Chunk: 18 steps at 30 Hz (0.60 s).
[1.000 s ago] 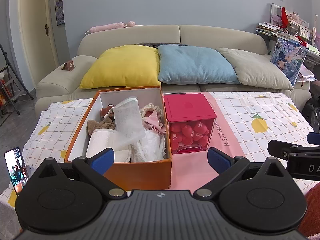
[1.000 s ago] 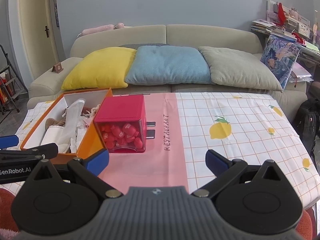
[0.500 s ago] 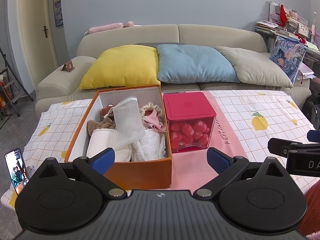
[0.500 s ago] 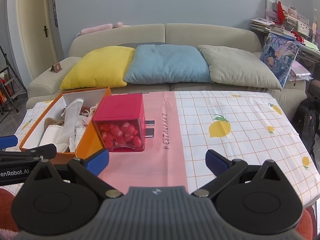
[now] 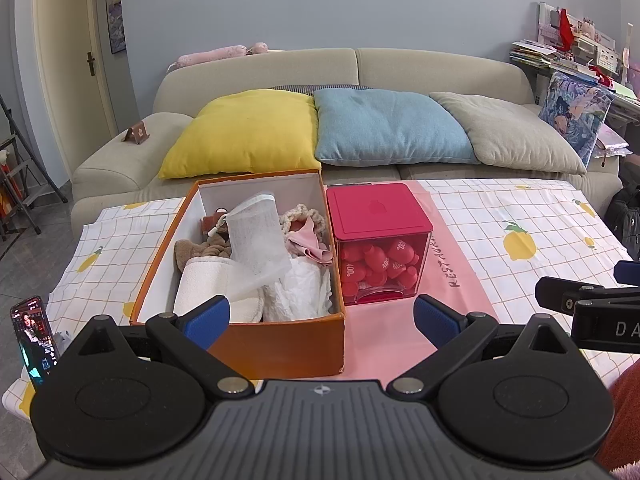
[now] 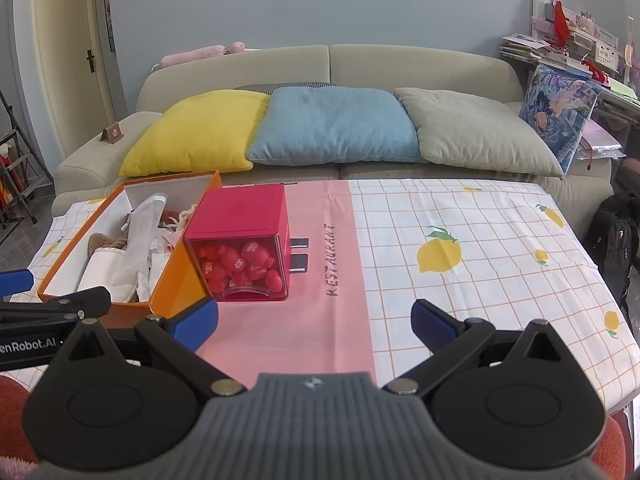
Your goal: Organize soft objects
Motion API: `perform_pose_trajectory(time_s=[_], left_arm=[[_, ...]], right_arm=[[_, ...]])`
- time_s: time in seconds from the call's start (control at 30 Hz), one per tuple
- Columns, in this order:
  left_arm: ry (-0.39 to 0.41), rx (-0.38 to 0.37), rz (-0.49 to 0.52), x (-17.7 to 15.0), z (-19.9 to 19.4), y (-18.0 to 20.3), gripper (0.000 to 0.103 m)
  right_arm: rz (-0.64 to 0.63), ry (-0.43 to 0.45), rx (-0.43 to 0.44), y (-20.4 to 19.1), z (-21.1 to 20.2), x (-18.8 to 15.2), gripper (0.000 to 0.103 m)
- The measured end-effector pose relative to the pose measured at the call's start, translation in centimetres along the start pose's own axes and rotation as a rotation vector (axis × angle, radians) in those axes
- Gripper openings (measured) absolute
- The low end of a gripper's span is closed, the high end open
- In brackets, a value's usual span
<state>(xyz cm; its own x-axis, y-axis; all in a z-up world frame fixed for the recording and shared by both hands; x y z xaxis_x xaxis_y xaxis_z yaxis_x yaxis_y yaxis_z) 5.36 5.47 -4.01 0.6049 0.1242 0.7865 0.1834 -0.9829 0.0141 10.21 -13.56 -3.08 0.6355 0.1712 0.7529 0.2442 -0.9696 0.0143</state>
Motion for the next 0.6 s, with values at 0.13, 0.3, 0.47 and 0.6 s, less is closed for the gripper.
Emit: perform_pose_trajectory(time_s=[0.13, 0.3, 0.47, 0.6], left_arm=[[-0.003, 0.001, 0.000, -0.09, 0.06, -0.13, 0.103], [-0.004, 0.002, 0.001, -0.18, 0.10, -0.22, 0.103], [-0.005, 0.001, 0.002, -0.20, 0.11, -0.21, 0.103], [-0.005, -0.005, 0.000, -0.25, 0.15, -0.25, 0.103]], right_arm=[[-0.001, -0.003, 0.000, 0.03, 0.02, -0.07, 0.100], [0.002, -0.010, 0.001, 0.06, 0.17, -0.30, 0.100], [0.001, -0.010, 0.000, 0.04, 0.22, -0.30, 0.100], [0.001, -0.010, -0.001, -0.02, 0.26, -0.29, 0.100]])
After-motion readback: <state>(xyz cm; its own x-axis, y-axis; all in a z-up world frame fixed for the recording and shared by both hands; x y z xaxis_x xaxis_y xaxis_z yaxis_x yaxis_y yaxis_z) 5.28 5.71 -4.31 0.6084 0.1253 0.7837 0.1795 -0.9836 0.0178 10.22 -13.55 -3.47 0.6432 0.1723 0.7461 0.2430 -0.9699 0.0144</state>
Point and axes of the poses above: each gripper's, at about its wrist camera, not at the fingertips, and z roughly the way its jaws point, y to its right, x to its top, the point moved 6 cm from there along z, roughly the way its jaws point, and after that the axes turned 8 degrees about -x, right-handed, at the moved point
